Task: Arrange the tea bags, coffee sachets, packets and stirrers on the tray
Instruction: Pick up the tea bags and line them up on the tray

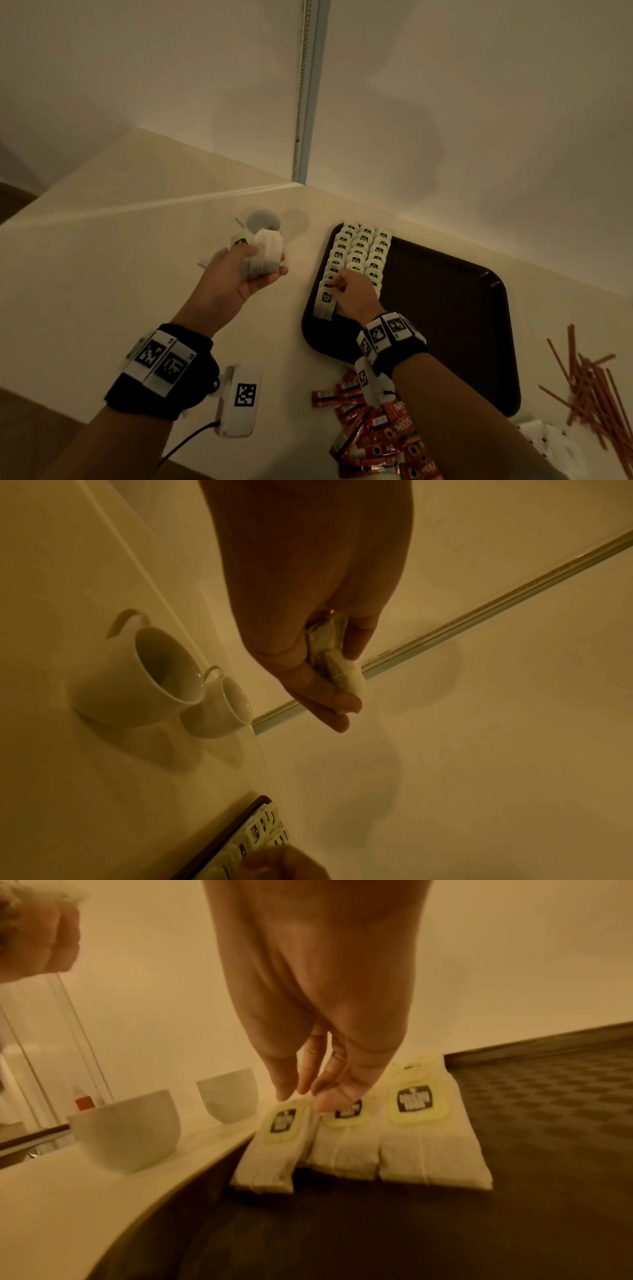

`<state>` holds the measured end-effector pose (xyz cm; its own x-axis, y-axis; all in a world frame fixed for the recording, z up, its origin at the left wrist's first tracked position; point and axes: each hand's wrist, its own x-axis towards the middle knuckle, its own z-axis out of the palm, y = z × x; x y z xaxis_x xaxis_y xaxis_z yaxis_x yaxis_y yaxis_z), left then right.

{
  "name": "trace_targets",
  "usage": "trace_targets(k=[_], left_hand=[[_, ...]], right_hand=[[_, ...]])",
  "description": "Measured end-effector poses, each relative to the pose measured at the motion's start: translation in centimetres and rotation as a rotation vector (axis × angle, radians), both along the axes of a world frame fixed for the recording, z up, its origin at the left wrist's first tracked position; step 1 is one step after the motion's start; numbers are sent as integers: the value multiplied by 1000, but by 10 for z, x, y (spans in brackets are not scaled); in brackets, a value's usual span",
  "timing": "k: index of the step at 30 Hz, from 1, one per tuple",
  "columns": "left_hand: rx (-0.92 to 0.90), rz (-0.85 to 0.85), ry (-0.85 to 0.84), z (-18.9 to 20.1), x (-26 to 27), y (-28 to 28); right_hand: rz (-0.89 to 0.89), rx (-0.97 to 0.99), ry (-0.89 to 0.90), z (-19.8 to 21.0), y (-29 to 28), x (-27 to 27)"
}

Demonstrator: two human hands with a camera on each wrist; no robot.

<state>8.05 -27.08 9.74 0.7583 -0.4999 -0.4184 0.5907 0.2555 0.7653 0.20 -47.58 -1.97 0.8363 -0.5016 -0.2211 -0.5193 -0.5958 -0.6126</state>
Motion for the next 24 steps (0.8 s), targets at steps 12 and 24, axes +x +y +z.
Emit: trace_targets(k=[12, 24], left_hand=[[-1, -108, -3, 10, -9, -22], [73, -257, -163, 14, -7, -27]], right_hand=[[503, 362, -477, 144, 28, 27], [392, 446, -483, 180, 21, 20]])
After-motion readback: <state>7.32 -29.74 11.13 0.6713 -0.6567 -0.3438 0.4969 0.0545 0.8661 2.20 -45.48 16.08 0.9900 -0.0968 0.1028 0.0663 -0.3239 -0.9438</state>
